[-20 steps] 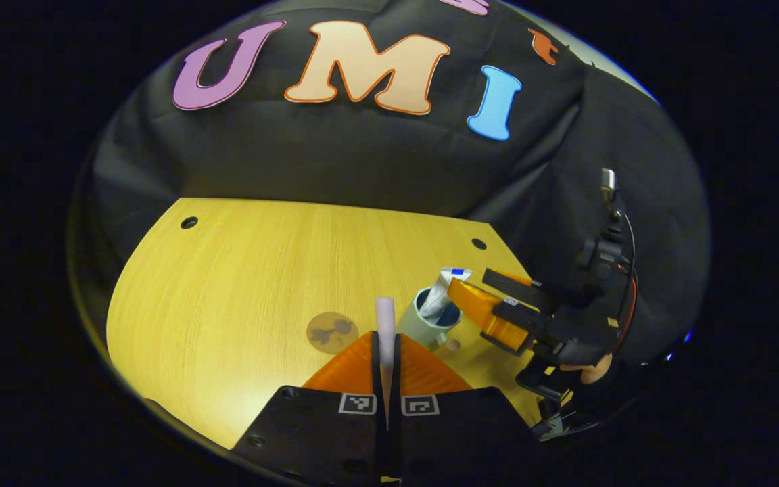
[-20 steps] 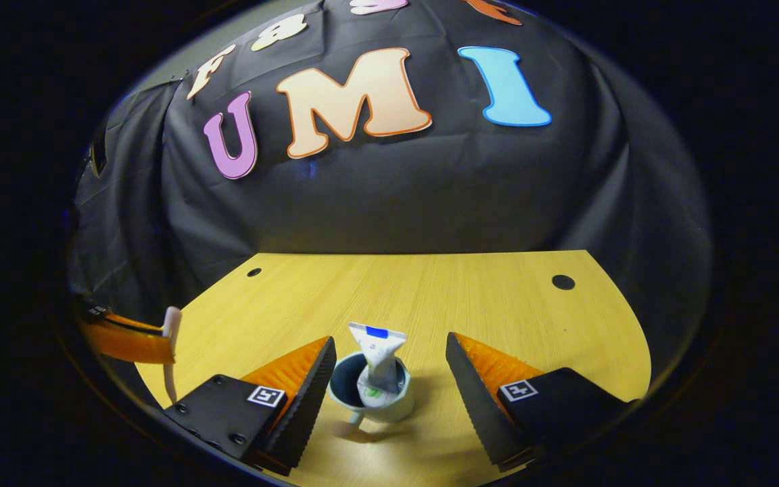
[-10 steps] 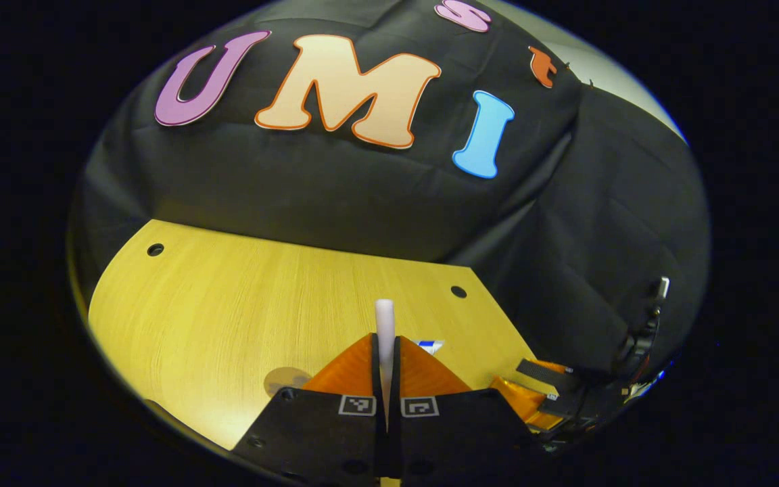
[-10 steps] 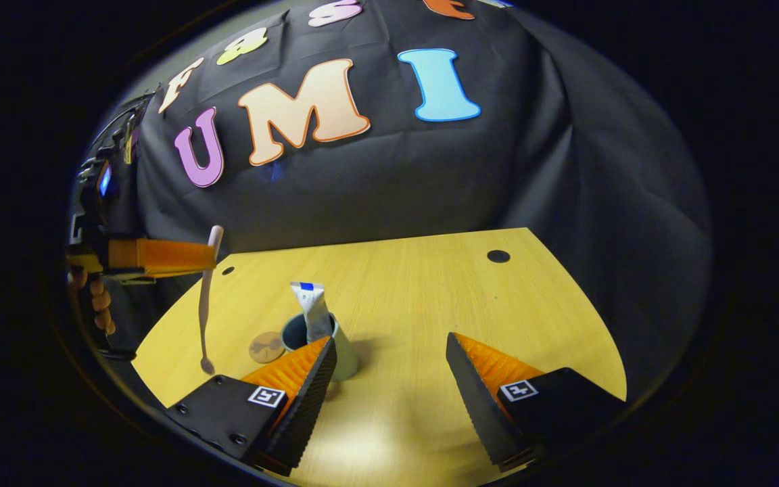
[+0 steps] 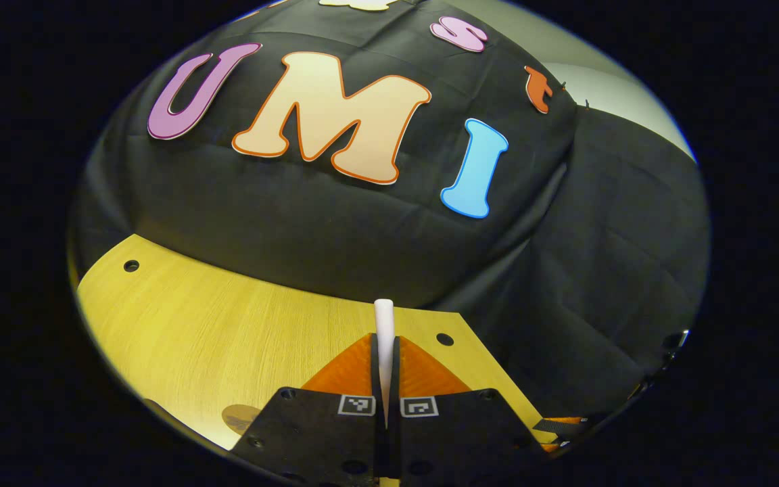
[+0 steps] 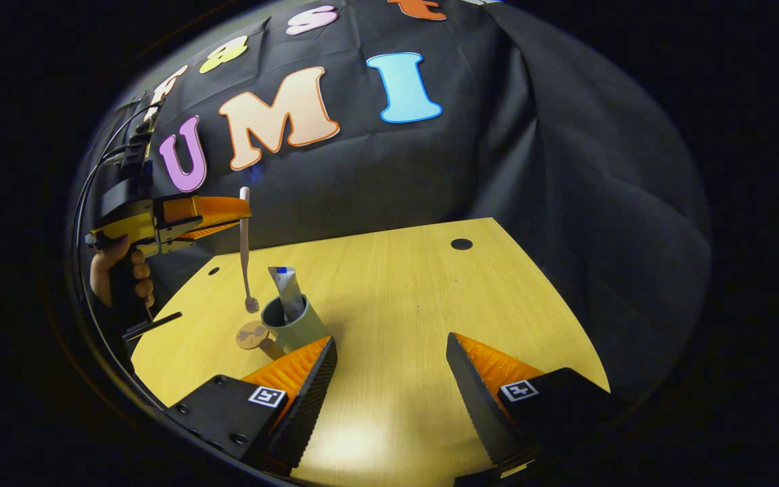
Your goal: Put the toothbrush and toothpaste on the desktop into the cup, then pick up the cup and place it on the coaster on the desktop.
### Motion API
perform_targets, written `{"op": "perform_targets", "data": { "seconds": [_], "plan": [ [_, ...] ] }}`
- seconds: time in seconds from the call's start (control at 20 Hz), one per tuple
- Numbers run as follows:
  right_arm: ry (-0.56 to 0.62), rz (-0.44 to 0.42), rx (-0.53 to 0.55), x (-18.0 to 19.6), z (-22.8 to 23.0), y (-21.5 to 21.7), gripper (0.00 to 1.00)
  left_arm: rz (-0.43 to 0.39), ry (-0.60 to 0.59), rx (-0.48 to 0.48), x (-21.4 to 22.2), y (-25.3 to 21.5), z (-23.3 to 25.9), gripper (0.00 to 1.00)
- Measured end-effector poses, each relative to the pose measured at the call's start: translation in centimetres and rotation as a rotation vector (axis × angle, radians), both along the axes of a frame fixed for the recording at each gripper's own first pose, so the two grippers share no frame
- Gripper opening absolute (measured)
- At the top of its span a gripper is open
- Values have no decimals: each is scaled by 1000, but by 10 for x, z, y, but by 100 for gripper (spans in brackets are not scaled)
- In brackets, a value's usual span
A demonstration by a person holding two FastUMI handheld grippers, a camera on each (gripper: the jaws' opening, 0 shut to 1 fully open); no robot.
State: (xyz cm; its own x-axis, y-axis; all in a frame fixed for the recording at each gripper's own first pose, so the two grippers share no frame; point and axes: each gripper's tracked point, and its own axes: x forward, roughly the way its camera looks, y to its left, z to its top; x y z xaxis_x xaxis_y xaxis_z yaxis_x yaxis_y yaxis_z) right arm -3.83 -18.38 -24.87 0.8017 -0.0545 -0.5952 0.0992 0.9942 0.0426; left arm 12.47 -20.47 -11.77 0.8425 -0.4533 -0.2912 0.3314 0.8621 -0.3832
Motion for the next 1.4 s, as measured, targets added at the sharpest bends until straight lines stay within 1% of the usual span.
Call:
{"op": "perform_targets", "data": {
  "seconds": [0.05, 0.1, 0.15, 0.2, 0.35, 0.5, 0.65, 0.9, 1.0, 1.1, 1.15, 1.2, 1.4],
  "plan": [
    [3, -11, 2, -4, 0, -4, 99, 7, -3, 2, 3, -1, -4, 0],
    [6, -21, 3, -6, 1, -9, 95, 12, -2, 9, 4, -2, -10, 0],
    [8, -29, 1, -9, 0, -14, 95, 18, -6, 22, 6, -3, -15, 0],
    [11, -36, -2, -11, 0, -18, 99, 22, -10, 41, 4, -1, -23, 0],
    [22, -47, -5, -13, -1, -27, 99, 14, 2, 82, 1, -3, -42, 0],
    [24, -39, 1, -9, 0, -25, 99, 13, 29, 74, -11, -7, -49, 0],
    [23, -10, 9, -4, 0, -17, 99, 24, 18, 93, -22, -3, -43, 0],
    [26, 66, 45, 8, -3, 6, 99, 14, 17, 126, -47, -1, -43, 1],
    [29, 102, 66, 12, -4, 17, 99, -2, 24, 118, -60, -4, -47, 4],
    [30, 141, 83, 17, -5, 27, 99, 1, 55, 144, -70, -1, -59, 5],
    [28, 156, 91, 20, -4, 30, 99, 4, 64, 153, -74, 1, -62, 8],
    [32, 173, 104, 22, -4, 37, 99, -4, 74, 154, -79, 0, -67, 14],
    [95, 235, 160, 29, -8, 74, 99, 17, 82, 192, -89, 17, -69, 94]
  ]
}}
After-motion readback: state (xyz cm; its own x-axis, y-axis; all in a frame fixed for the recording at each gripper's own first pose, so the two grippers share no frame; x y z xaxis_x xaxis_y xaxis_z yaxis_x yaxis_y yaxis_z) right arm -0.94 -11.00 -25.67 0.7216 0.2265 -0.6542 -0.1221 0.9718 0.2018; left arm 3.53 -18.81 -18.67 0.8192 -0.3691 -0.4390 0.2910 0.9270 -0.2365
